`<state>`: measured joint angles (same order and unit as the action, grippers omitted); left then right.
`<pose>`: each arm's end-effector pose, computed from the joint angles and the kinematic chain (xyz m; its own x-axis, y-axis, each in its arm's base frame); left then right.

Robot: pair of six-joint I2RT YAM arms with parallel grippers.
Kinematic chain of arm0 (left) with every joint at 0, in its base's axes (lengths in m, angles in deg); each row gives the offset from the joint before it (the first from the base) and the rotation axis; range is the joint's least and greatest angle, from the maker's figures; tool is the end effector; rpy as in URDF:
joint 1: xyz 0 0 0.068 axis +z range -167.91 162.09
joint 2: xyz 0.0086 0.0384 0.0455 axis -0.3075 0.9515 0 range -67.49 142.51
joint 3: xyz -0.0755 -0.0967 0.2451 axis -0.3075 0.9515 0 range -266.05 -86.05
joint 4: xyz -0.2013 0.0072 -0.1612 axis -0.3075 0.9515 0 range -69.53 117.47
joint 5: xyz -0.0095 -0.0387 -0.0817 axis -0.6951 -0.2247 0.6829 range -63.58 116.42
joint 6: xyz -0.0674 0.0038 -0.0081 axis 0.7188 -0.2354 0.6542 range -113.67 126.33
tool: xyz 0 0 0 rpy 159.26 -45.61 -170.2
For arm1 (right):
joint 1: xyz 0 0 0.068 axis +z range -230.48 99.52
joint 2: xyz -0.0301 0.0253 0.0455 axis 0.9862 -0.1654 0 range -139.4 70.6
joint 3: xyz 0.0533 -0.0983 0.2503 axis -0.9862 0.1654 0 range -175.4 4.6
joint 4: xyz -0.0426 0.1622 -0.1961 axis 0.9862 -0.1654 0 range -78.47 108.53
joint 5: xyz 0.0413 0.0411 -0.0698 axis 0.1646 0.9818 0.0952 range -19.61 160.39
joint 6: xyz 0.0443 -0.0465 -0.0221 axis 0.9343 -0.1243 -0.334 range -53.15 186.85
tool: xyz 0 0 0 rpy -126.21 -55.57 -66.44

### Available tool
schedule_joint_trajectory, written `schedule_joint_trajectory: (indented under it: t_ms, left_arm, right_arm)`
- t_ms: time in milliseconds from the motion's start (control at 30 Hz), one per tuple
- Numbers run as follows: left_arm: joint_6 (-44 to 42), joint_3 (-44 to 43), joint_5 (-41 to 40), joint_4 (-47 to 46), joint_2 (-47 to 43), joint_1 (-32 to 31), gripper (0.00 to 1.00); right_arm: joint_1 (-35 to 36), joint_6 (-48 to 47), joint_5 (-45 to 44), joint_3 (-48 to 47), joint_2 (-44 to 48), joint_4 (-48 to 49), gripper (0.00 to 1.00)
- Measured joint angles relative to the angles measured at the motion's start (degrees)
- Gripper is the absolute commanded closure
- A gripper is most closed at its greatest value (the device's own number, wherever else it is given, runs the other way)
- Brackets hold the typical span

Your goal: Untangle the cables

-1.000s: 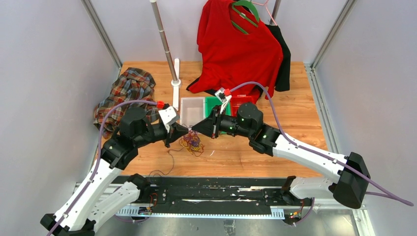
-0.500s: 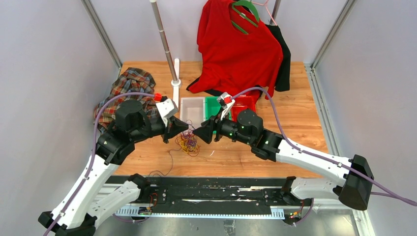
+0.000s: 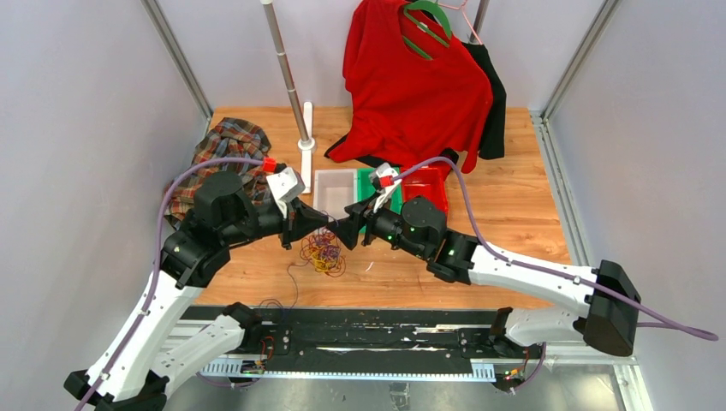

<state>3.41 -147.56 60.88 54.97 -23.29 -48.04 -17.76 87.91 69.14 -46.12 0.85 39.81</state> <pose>0.1195 -0.1051 0.3924 -0.2104 0.1706 -0.9626 0.8933 0.4336 -0.1184 0.1405 0.2699 0.3455 -0.2989 0.2041 -0.9322 -0.8262 0.4335 0.3598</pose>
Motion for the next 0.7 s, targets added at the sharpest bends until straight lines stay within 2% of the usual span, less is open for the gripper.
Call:
schedule_joint_trajectory:
  t_ms: [367,567,700]
  left_arm:
    - [2.6,-2.8,3.8,0.4,1.4,0.0,0.99]
    - [3.4,-7.3,5.5,1.4,3.5,0.0,0.99]
    - [2.5,-11.8,4.9,2.9,4.9,0.0,1.0]
  right_arm:
    - [2.9,-0.3,-8.2,-0.1,-8.1,7.1,0.35]
    - [2.9,1.9,-11.5,0.0,-14.2,10.9,0.36]
    - [3.3,4.0,-15.2,3.5,-14.3,14.8,0.38]
